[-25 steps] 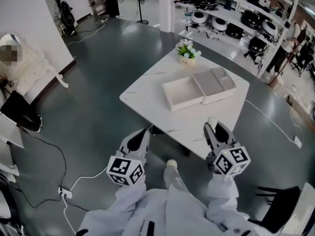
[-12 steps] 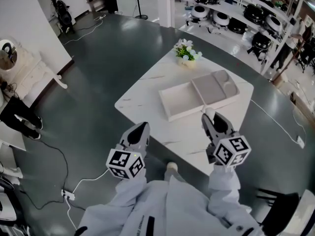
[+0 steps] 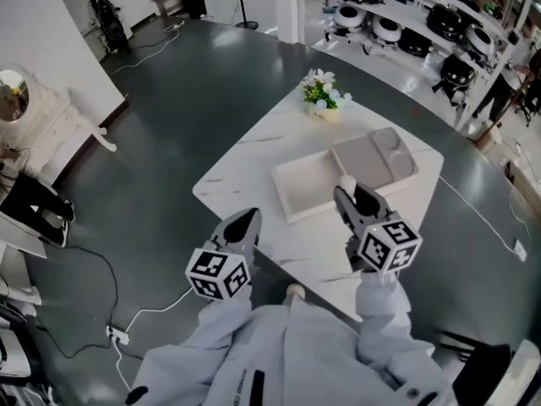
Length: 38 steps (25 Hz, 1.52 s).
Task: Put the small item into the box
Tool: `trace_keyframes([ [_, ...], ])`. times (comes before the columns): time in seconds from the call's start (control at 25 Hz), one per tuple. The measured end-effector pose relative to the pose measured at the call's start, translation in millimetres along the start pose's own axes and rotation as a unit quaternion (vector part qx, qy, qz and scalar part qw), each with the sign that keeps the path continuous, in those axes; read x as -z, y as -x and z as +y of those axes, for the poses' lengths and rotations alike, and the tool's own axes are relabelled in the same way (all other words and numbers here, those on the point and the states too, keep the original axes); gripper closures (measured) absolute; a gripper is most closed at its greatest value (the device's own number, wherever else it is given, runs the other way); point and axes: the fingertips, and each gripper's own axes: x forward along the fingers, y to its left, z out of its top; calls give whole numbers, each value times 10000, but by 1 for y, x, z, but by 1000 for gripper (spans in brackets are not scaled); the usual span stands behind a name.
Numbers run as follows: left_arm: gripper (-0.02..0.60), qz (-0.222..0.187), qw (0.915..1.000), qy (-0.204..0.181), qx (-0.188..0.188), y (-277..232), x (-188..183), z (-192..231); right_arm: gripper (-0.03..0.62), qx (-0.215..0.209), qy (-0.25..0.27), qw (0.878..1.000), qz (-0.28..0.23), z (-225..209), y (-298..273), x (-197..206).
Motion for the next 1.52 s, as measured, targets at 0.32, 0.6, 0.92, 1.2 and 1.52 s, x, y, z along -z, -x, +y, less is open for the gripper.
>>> trace_keyframes([
  [0.32, 584, 355, 9992, 171, -99, -33, 19, 28, 473, -185, 83, 9979, 608, -13, -65, 17],
  [0.6, 584, 647, 9967, 463, -135, -56, 40, 50, 473, -309, 155, 9878, 1516, -16, -118, 57],
  [0.92, 584, 959, 9927, 735, -40, -79, 63, 65, 473, -216, 647, 9596, 2729, -25, -158, 106],
  [1.2, 584, 1116, 9897, 891, -25, -94, 81, 71, 471, -208, 1140, 9204, 3733, -40, -177, 147],
  [1.52, 584, 1215, 9876, 993, -57, -100, 90, 80, 470, -218, 1325, 8888, 4382, -48, -185, 175],
])
